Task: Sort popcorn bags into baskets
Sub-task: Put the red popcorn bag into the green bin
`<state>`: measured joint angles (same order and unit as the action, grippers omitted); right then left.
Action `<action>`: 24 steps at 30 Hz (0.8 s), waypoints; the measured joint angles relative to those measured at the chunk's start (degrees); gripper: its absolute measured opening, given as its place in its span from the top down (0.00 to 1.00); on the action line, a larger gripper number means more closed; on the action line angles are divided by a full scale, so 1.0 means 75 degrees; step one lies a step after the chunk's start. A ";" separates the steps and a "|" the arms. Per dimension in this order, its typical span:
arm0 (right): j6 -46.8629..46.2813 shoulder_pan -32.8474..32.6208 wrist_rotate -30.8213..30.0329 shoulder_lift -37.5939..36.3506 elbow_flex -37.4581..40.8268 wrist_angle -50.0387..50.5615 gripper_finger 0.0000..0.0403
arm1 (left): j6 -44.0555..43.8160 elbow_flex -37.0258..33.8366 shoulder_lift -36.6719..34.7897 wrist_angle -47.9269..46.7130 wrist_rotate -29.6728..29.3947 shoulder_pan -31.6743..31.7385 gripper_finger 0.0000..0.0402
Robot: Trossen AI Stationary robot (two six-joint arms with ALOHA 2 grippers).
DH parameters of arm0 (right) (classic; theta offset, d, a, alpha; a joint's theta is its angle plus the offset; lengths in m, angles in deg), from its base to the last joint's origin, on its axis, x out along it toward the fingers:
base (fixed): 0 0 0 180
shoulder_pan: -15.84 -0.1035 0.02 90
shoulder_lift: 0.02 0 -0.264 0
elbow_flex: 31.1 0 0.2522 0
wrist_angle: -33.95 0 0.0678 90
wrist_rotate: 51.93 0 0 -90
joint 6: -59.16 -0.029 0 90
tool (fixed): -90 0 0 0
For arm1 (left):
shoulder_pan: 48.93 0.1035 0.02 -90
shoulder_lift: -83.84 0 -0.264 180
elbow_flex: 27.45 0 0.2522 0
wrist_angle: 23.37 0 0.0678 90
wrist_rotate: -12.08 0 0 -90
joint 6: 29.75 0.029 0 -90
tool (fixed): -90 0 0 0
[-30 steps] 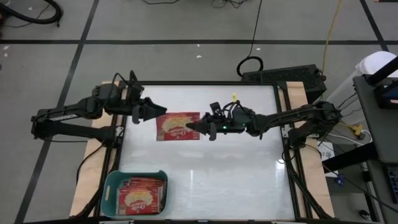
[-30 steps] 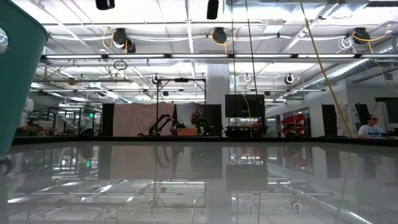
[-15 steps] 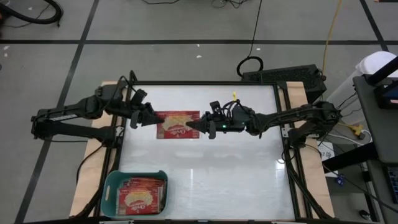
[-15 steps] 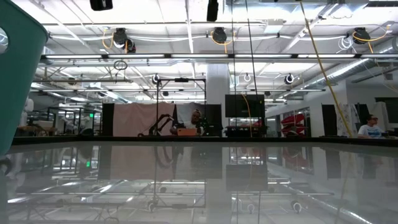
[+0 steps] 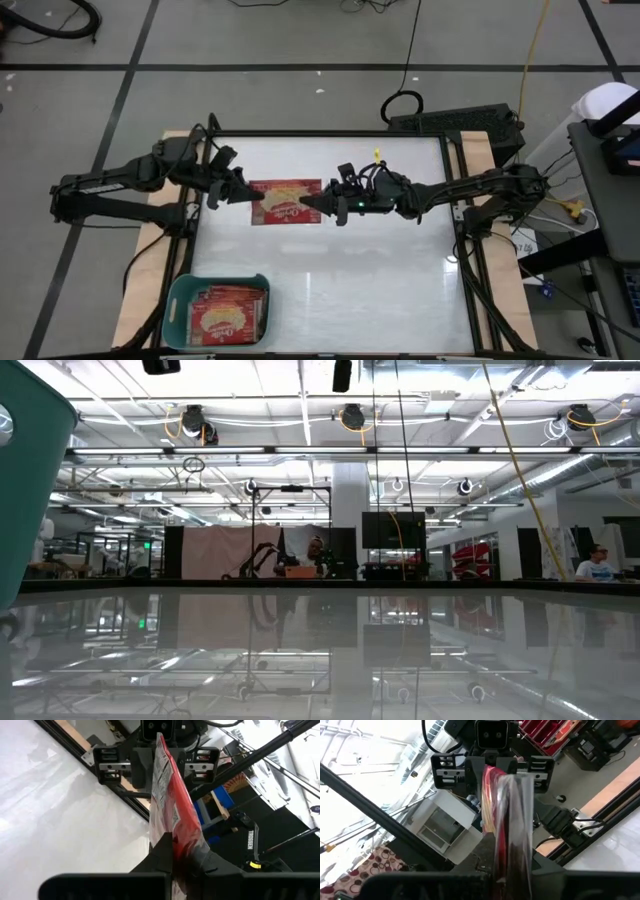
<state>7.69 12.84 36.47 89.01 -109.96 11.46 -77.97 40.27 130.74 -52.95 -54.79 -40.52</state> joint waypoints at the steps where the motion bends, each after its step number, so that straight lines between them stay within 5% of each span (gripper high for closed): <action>1: 0.0063 0.0000 0.0005 0.0000 0.0000 0.0002 0.96 | 0.0002 0.0000 0.0000 0.0000 -0.0046 -0.0063 0.96; 16: 0.0001 0.0015 0.0227 0.0000 0.0010 0.0699 0.58 | -0.0919 0.0000 -0.2144 -0.2685 -0.1689 -0.1850 0.96; 24: 0.0293 0.0003 0.0236 -0.0079 0.0015 0.0650 0.54 | -0.1940 -0.0005 -0.2405 -0.3255 -0.1441 -0.3885 0.96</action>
<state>9.89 12.86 38.24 88.42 -109.85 16.34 -92.52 40.23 112.70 -77.36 -65.60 -69.66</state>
